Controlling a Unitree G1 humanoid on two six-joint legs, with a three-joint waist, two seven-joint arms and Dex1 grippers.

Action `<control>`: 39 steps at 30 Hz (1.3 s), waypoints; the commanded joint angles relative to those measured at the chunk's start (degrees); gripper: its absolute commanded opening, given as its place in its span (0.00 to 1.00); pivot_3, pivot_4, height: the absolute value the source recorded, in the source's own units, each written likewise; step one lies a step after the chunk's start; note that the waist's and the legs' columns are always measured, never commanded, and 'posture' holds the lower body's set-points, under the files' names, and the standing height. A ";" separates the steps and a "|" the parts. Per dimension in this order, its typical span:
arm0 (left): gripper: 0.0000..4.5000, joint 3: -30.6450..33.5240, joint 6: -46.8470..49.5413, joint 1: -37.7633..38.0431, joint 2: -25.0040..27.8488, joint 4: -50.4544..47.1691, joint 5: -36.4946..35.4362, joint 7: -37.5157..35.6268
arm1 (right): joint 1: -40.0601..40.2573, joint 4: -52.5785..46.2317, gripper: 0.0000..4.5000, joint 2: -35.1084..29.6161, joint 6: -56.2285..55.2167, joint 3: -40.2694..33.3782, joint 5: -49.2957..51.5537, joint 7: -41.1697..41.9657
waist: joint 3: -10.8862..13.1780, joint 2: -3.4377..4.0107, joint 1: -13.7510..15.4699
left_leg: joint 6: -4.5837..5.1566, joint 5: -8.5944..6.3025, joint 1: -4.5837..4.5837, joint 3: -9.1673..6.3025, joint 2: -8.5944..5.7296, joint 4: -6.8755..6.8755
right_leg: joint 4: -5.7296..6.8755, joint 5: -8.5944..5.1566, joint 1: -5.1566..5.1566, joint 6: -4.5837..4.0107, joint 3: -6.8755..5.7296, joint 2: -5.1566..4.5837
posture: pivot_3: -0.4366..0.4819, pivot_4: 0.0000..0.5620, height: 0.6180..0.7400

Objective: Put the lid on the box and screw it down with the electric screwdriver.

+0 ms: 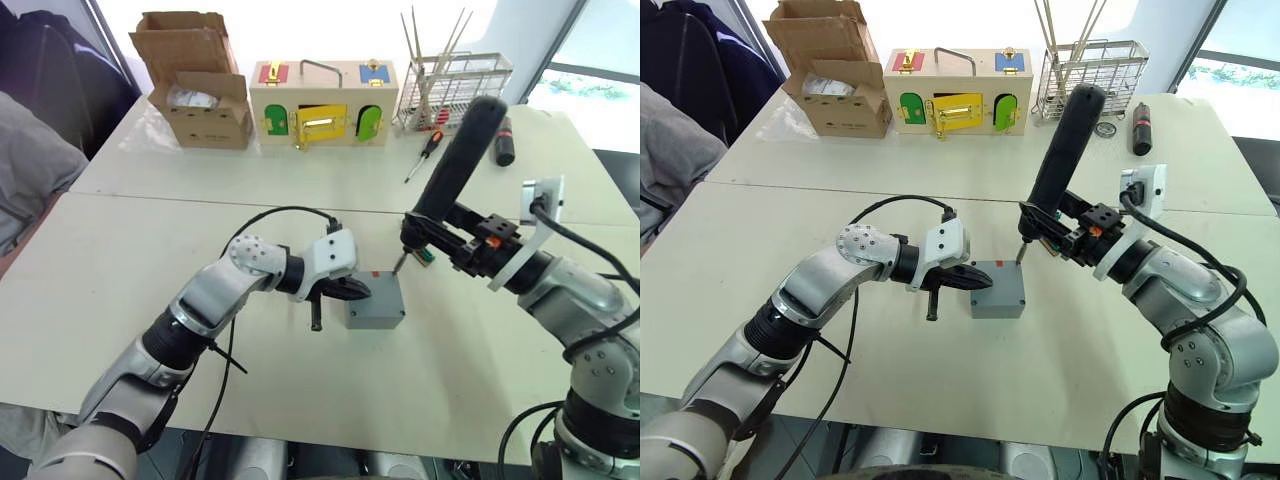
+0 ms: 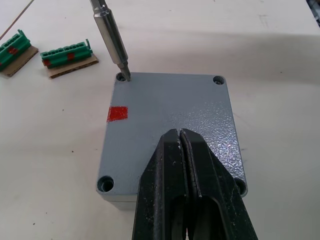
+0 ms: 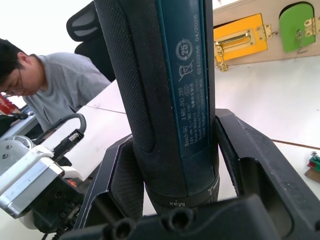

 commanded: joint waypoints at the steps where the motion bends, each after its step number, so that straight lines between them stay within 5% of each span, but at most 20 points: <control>1: 0.00 0.47 0.06 0.02 -0.02 -0.62 0.50 0.03 | 1.29 -0.94 0.42 -0.76 -3.96 1.56 -0.88 0.04 | 0.00 0.00 0.01 | 0.00 0.00 0.01 0.00 0.00 0.00 | 0.00 0.00 0.01 0.00 0.00 0.01 | 0.48 0.27 1.00; 28: 0.00 0.31 -0.13 0.52 -0.17 -0.81 1.20 0.09 | 1.65 2.87 0.42 -2.85 -11.40 3.04 -0.41 -3.06 | -0.01 -0.01 0.20 | 0.01 0.00 0.05 -0.01 0.00 0.07 | -0.02 0.00 0.09 0.00 0.00 0.00 | 0.48 0.27 1.00; 39: 0.00 -1.87 -1.95 1.82 -0.81 2.33 4.04 0.81 | 9.81 -1.85 0.42 -5.33 -12.44 11.78 -2.84 -0.28 | -0.32 -0.20 0.20 | 0.13 -0.07 0.29 -0.02 0.01 0.05 | -0.04 0.00 0.33 0.01 0.00 0.01 | 0.48 0.27 1.00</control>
